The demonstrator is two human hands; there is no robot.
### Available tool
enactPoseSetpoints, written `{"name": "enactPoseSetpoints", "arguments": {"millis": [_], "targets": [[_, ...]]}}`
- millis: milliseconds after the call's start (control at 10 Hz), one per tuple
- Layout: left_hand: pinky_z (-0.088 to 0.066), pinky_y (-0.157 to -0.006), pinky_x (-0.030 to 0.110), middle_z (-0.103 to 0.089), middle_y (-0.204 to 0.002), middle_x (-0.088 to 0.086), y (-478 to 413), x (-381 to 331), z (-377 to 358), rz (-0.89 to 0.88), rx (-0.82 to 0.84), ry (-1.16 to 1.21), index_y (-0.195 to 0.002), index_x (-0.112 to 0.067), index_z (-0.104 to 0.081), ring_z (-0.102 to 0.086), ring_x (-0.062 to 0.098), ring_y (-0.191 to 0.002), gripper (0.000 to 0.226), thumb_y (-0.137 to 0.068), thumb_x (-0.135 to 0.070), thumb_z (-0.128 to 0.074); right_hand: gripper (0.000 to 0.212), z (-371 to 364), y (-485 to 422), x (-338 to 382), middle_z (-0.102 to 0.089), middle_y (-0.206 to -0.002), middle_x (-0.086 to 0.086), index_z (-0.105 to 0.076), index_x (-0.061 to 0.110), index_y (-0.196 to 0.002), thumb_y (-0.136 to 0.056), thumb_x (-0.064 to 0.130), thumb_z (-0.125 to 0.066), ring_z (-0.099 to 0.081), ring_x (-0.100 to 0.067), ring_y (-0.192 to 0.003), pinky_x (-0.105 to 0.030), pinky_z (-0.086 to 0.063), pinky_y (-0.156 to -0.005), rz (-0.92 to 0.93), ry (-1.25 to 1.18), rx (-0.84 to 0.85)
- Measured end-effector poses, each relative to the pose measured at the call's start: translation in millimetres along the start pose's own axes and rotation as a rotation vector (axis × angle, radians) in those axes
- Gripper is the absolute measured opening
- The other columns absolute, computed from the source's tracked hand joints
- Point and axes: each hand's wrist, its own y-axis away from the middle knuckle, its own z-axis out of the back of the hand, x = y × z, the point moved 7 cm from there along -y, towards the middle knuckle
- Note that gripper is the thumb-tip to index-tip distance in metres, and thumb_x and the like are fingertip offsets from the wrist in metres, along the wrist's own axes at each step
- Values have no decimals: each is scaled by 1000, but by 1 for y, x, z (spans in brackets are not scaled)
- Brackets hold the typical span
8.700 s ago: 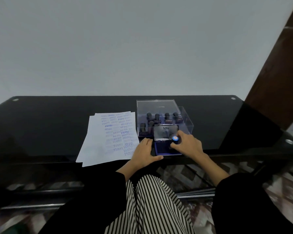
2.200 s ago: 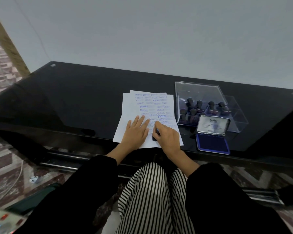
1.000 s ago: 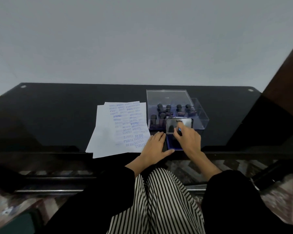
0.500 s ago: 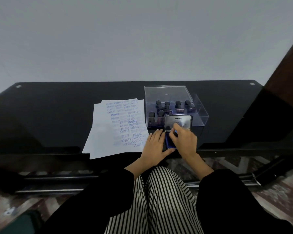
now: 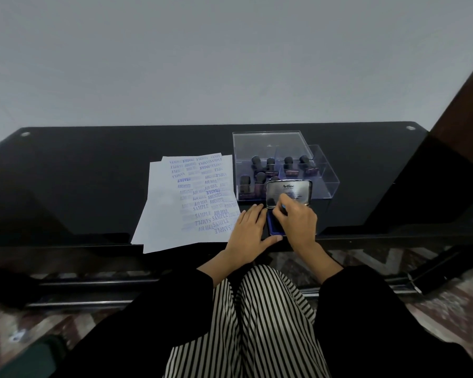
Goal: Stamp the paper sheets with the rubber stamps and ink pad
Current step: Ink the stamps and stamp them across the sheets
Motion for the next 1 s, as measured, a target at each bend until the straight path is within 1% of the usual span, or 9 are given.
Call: {"name": "enactPoseSetpoints", "arguments": {"millis": [100,400,600,700,800,900,1000], "targets": [[-3,-118,34,-13,-157,7,0,0,1,-1,-7,-9,-148,-8,-16,-7,20,-145,78,-91,-55,-40,30,-1,1,-1,-50,-45,-2,-47,10,-60,-67,4,-77,-44,-17,-36,-24,-33,-33,-3,-15,-15],[-3,-118,35,-14,-156,9,1,-2,1,-7,-14,-19,-147,-6,-17,-8,21,-145,77,-92,-54,-40,27,0,3,-2,-51,-47,-3,-49,9,-62,-70,6,-74,-47,-18,-36,-26,-38,-33,2,-38,-22],[-3,-118,35,-14,-156,9,1,-3,1,-11,-16,-25,-147,-6,-16,-8,21,-145,77,-92,-54,-40,26,0,4,-3,-53,-48,-3,-49,9,-64,-71,6,-75,-47,-18,-37,-27,-39,-33,-11,-35,0],[-4,-118,36,-15,-156,10,2,-3,2,-12,-8,-13,-147,-5,-17,-8,22,-145,78,-92,-54,-41,25,0,2,-2,-52,-47,-4,-50,9,-65,-70,6,-74,-47,-19,-37,-27,-38,-33,-28,-11,47],[-7,-119,37,-14,-156,11,0,-3,4,-11,45,-3,-148,-5,-16,-9,24,-145,82,-90,-56,-43,23,-2,-4,-3,-51,-44,-7,-50,9,-66,-74,7,-71,-47,-23,-36,-26,-33,-36,-63,33,102],[-9,-119,35,-10,-156,12,-1,-2,11,-38,161,1,-148,-3,-11,-9,24,-145,88,-88,-54,-49,15,0,-6,-4,-57,-52,-10,-54,7,-72,-82,11,-64,-54,-27,-44,-28,-36,-42,-86,42,128],[-13,-116,28,-15,-155,12,4,4,28,-76,226,133,-148,-3,-14,-16,23,-143,79,-90,-39,-55,18,10,-10,7,-55,-49,-8,-54,7,-68,-79,9,-68,-51,-22,-41,-23,-30,-40,-78,17,39]]}}
